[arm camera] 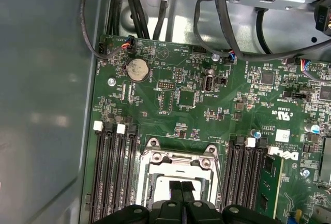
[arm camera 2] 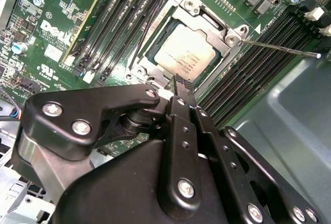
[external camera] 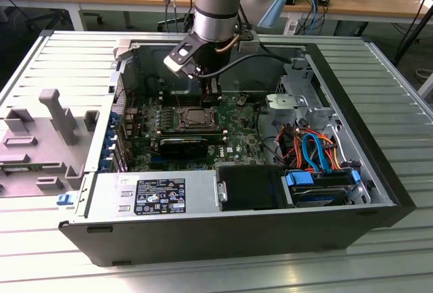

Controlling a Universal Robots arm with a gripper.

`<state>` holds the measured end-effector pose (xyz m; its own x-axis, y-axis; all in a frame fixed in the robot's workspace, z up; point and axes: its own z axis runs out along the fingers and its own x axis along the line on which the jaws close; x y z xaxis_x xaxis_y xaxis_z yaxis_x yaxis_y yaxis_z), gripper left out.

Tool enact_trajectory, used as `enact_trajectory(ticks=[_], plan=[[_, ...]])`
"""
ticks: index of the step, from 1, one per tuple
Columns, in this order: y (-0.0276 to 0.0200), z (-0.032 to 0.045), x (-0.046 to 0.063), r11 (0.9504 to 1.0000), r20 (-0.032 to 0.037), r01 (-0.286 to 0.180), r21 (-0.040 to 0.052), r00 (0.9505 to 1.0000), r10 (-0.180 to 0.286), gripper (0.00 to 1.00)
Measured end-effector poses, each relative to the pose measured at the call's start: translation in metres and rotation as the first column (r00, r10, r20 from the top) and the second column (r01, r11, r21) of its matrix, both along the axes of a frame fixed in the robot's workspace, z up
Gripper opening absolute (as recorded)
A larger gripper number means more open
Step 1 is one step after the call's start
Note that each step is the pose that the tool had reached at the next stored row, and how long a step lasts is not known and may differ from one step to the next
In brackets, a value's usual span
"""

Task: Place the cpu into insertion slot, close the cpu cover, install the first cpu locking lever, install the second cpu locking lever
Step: 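Install the first cpu locking lever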

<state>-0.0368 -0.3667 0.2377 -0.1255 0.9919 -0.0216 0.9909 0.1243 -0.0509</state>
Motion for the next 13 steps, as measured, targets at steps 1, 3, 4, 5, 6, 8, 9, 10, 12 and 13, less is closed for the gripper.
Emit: enact_trajectory(ticks=[1,3,4,5,6,8,9,10,12,13], plan=[[0.0000,0.0000,0.0000,1.0000,0.0000,-0.001,0.0013,1.0000,0.001,0.11],[0.0000,0.0000,0.0001,0.9999,0.0000,-0.004,0.0118,1.0000,0.004,0.11],[0.0000,-0.0001,0.0001,0.9998,0.0001,-0.006,0.0179,1.0000,0.006,0.11],[0.0000,0.0000,0.0000,0.9997,0.0002,-0.011,0.0207,0.9999,0.011,0.11],[0.0000,-0.0001,0.0001,0.9996,0.0001,-0.018,0.0210,0.9998,0.018,0.11],[0.0000,0.0000,0.0001,0.9993,0.0001,-0.030,0.0210,0.9996,0.030,0.11],[0.0000,0.0000,0.0001,0.9992,0.0001,-0.035,0.0211,0.9994,0.035,0.11],[0.0000,0.0000,0.0001,0.9989,0.0001,-0.042,0.0211,0.9991,0.042,0.11],[0.0000,0.0000,0.0001,0.9987,0.0001,-0.047,0.0211,0.9989,0.047,0.11],[0.0000,0.0000,0.0001,0.9984,0.0001,-0.052,0.0211,0.9987,0.052,0.11]])
